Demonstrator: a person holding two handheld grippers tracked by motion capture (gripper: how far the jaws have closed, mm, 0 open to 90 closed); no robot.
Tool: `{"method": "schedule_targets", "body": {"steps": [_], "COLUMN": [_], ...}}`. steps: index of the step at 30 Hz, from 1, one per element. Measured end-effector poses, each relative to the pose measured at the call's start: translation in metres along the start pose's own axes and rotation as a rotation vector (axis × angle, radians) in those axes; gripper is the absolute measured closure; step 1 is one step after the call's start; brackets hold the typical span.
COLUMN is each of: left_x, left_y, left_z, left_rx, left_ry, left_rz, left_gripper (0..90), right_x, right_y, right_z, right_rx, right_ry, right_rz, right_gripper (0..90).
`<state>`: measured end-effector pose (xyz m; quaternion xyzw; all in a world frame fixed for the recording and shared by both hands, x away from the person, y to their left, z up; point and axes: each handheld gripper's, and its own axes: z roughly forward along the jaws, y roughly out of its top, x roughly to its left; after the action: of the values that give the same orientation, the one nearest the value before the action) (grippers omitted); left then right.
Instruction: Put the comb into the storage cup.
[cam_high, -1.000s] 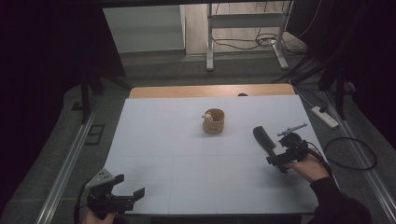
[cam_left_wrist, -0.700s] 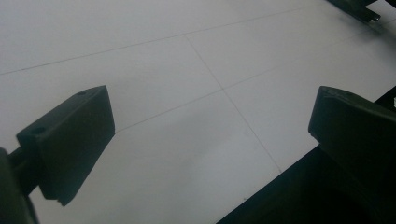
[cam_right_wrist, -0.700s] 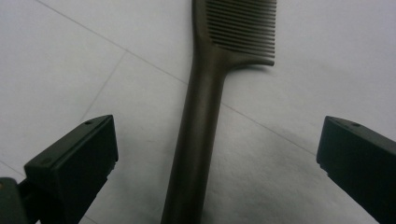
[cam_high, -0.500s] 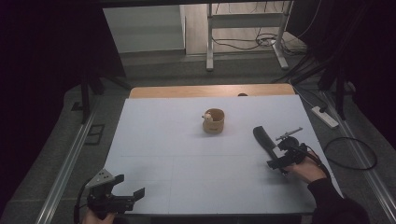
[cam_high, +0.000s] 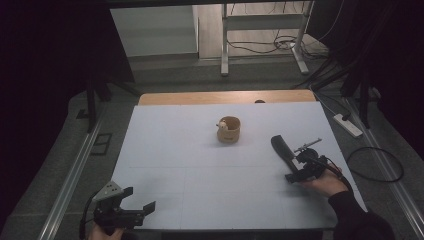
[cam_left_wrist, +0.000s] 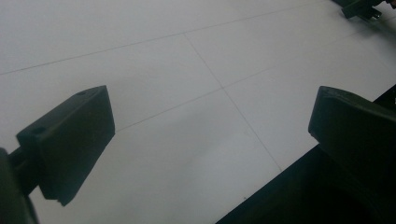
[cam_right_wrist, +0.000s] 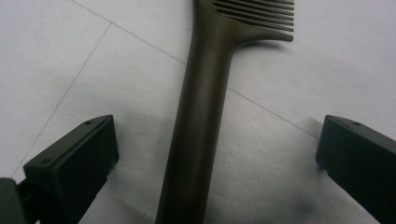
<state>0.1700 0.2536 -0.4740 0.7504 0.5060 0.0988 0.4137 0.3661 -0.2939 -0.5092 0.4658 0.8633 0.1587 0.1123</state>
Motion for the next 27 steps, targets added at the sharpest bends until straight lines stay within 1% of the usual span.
{"method": "schedule_targets", "body": {"steps": [3, 8, 11, 13, 16, 21, 24, 27], "left_x": [0.0, 0.0, 0.0, 0.0, 0.0, 0.0, 0.0, -0.001], "left_y": [0.0, 0.0, 0.0, 0.0, 0.001, 0.001, 0.001, 0.001], "left_z": [0.0, 0.0, 0.001, 0.001, 0.001, 0.001, 0.001, 0.001], "left_rx": [0.0, 0.003, 0.004, 0.005, 0.008, 0.011, 0.012, 0.013], "left_ry": [-0.002, -0.002, -0.002, -0.002, -0.001, 0.0, 0.001, 0.002], "left_rz": [-0.002, 0.0, 0.0, 0.001, 0.002, 0.003, 0.005, 0.007], "left_gripper": [0.9, 0.9, 0.9, 0.9, 0.9, 0.9, 0.9, 0.9], "right_x": [0.0, 0.003, 0.003, 0.003, 0.0, -0.001, 0.0, 0.0], "right_y": [0.002, 0.004, 0.005, 0.005, 0.006, 0.007, 0.008, 0.008], "right_z": [0.0, -0.004, -0.007, -0.009, -0.012, -0.014, -0.015, -0.015], "right_rx": [0.017, 0.031, 0.028, 0.022, 0.025, 0.022, 0.025, 0.02], "right_ry": [-0.001, 0.003, 0.009, 0.01, 0.008, 0.015, 0.029, 0.031], "right_rz": [0.005, 0.002, 0.001, 0.01, 0.012, -0.001, -0.004, -0.004], "right_gripper": [0.0, 10.6, 19.5, 25.7, 42.2, 58.2, 71.4, 71.9]}}
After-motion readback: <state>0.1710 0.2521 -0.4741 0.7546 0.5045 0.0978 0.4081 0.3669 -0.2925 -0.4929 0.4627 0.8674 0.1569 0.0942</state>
